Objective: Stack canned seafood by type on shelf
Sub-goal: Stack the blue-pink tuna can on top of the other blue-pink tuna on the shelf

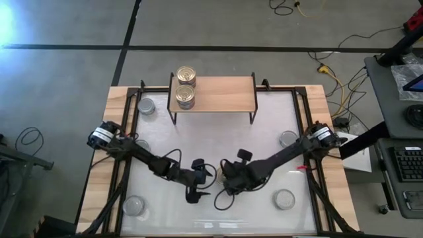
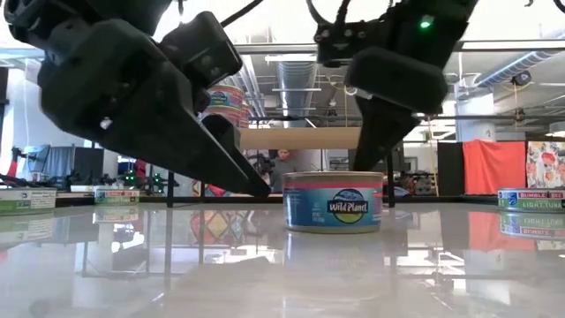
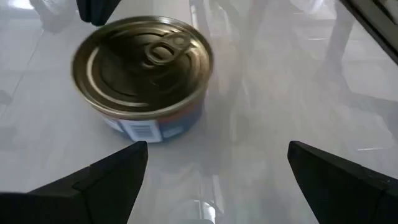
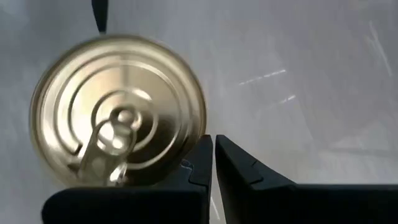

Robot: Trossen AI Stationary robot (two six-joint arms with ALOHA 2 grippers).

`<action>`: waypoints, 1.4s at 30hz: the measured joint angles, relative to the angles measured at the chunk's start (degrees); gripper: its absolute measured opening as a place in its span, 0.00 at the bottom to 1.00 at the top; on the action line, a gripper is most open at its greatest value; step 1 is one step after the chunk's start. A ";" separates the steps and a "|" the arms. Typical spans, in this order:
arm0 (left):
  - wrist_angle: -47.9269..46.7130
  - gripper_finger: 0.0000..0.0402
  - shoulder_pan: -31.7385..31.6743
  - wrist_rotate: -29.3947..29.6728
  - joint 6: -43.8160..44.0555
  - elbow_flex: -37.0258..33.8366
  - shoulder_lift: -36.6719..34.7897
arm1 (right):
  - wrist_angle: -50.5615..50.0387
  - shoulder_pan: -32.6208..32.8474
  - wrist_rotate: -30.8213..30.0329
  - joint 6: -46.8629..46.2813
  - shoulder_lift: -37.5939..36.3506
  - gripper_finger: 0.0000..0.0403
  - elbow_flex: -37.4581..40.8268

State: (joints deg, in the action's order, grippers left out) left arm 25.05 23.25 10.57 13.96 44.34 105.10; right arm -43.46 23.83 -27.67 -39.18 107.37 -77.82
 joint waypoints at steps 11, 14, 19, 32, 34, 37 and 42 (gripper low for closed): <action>0.08 0.97 -2.42 2.39 4.94 1.31 2.23 | -3.14 -0.08 6.99 2.38 -0.02 0.03 0.01; -0.26 0.99 -2.42 2.36 5.96 3.14 4.06 | -2.72 0.07 9.65 2.28 -0.02 0.03 0.07; -1.53 0.99 -2.81 2.50 6.25 6.41 6.94 | -0.87 0.02 10.42 2.33 -0.02 0.03 0.09; -1.03 0.99 -3.30 3.21 4.57 9.33 9.79 | 3.79 -0.13 11.61 6.72 -0.02 0.03 0.61; -0.90 0.99 -3.30 3.19 4.52 9.33 9.81 | 4.29 -0.26 11.57 7.00 -0.02 0.03 0.98; -0.48 0.99 -3.32 3.21 3.42 9.24 9.84 | 6.14 -0.38 11.59 7.61 -0.02 0.03 1.77; 0.30 0.99 -3.52 3.06 2.19 9.12 9.88 | 7.21 -0.59 11.37 8.60 -0.02 0.03 2.25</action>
State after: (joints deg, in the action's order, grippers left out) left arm 25.35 19.73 13.63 16.14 53.46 114.98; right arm -36.25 23.24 -16.29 -30.59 107.35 -75.57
